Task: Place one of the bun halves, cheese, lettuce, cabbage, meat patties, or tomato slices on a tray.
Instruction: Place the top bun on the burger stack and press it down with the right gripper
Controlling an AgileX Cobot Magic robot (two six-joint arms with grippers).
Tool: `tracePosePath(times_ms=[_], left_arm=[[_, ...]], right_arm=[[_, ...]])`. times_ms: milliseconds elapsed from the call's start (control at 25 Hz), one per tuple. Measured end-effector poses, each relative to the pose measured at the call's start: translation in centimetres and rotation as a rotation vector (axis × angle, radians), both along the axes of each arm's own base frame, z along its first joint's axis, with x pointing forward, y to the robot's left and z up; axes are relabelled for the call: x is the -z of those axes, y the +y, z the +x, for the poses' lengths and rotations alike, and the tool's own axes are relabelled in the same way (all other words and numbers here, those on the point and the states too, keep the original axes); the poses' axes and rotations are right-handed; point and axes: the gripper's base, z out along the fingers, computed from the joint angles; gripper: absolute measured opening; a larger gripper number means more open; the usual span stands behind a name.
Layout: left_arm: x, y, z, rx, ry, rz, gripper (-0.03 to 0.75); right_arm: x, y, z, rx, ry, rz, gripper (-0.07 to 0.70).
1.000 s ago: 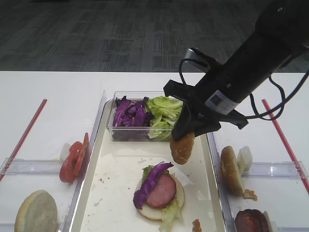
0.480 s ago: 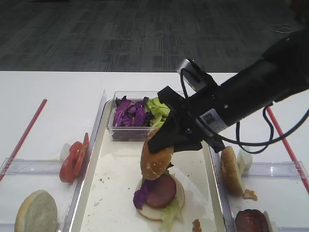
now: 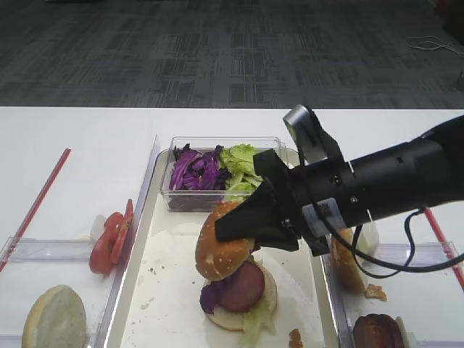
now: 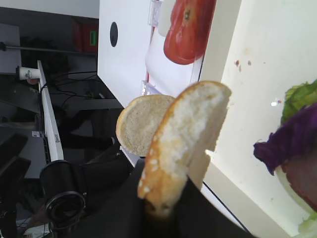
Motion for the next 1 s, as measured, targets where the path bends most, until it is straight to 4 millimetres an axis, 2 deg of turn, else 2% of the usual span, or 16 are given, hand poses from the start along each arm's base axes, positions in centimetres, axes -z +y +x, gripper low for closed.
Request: tracePosePath(times_ms=[400, 1000], left_arm=[[0.0, 0.0, 0.0, 0.0, 0.0, 0.0, 0.412], [0.0, 0.0, 0.0, 0.0, 0.0, 0.0, 0.412]], right_arm=[[1.8, -0.7, -1.8, 0.037, -0.015, 0.028, 0.104], [2.3, -1.0, -1.5, 0.078, -0.034, -0.028, 0.104]])
